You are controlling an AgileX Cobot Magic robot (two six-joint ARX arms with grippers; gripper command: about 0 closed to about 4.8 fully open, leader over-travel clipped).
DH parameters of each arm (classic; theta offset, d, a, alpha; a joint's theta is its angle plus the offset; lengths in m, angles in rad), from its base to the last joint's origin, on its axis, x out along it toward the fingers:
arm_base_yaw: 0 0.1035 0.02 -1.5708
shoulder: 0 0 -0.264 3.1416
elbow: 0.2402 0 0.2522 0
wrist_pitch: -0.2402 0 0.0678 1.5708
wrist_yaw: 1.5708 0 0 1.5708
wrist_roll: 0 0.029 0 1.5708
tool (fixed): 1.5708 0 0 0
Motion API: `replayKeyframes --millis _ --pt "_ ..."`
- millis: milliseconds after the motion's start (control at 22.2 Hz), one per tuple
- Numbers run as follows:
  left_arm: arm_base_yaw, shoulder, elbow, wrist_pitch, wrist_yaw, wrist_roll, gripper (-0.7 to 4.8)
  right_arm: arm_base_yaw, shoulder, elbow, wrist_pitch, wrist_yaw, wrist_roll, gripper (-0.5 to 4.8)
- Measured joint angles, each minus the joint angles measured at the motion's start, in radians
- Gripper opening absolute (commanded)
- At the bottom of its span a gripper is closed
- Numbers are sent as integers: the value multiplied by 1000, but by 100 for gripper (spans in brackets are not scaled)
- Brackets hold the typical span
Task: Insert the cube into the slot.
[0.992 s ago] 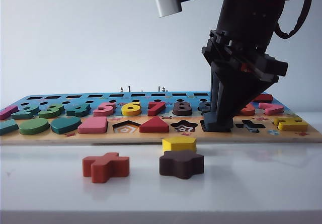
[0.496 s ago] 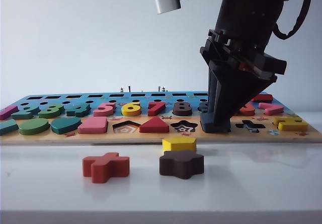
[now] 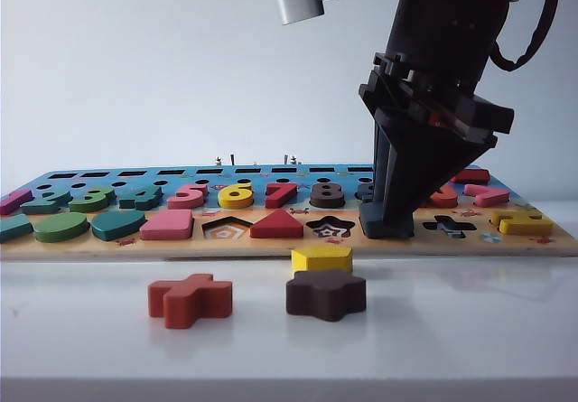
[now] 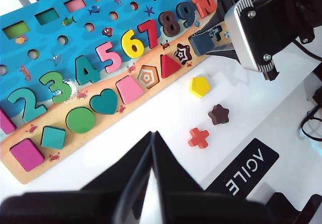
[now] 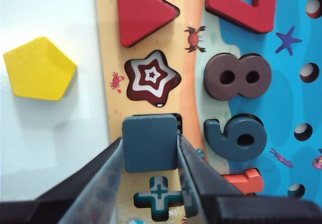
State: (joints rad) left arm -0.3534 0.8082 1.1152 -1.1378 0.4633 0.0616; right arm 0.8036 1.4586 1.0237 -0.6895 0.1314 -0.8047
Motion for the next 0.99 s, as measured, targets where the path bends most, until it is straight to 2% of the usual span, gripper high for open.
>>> replayKeyframes --millis 225,316,496,992 --pt "0 0 0 0 0 0 20 -2 0 0 6 2 0 136" --pt "0 0 0 0 0 0 20 -2 0 0 13 4 0 170" --pt "0 0 0 0 0 0 20 -2 0 0 14 4 0 200" --pt "0 0 0 0 0 0 20 -2 1 0 21 4 19 232"
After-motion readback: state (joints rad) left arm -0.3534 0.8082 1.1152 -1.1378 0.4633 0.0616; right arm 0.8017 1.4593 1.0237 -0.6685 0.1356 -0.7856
